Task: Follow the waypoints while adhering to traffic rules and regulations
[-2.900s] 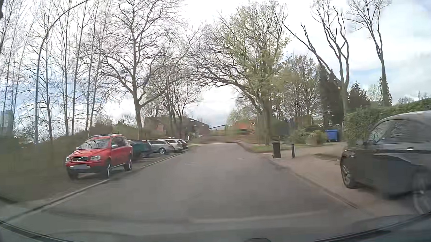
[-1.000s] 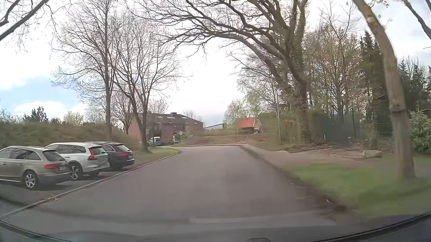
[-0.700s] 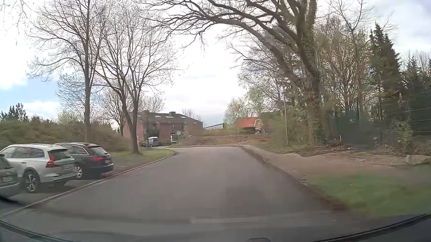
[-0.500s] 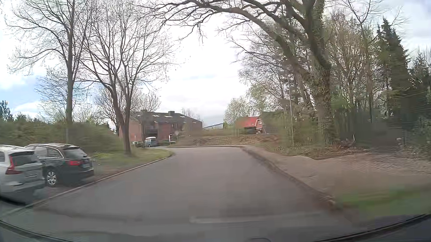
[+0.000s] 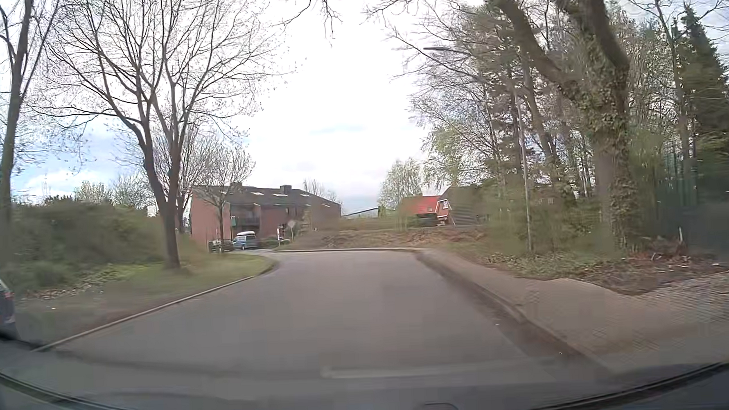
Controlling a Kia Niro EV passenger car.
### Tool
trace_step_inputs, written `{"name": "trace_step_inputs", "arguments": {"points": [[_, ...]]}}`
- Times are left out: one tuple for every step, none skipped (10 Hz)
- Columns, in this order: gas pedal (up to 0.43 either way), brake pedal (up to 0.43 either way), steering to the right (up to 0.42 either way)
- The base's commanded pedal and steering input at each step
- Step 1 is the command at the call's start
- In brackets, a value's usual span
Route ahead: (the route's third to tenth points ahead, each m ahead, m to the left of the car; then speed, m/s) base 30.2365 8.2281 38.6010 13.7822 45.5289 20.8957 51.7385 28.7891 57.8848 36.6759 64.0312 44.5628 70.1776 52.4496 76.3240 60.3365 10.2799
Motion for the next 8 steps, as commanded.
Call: {"name": "trace_step_inputs", "arguments": {"points": [[0.130, 0.000, -0.004], [0.130, 0.000, -0.003], [0.130, 0.000, -0.003], [0.130, 0.000, -0.003], [0.130, 0.000, -0.003], [0.130, 0.000, -0.003], [0.130, 0.000, -0.003], [0.130, 0.000, -0.003]]}}
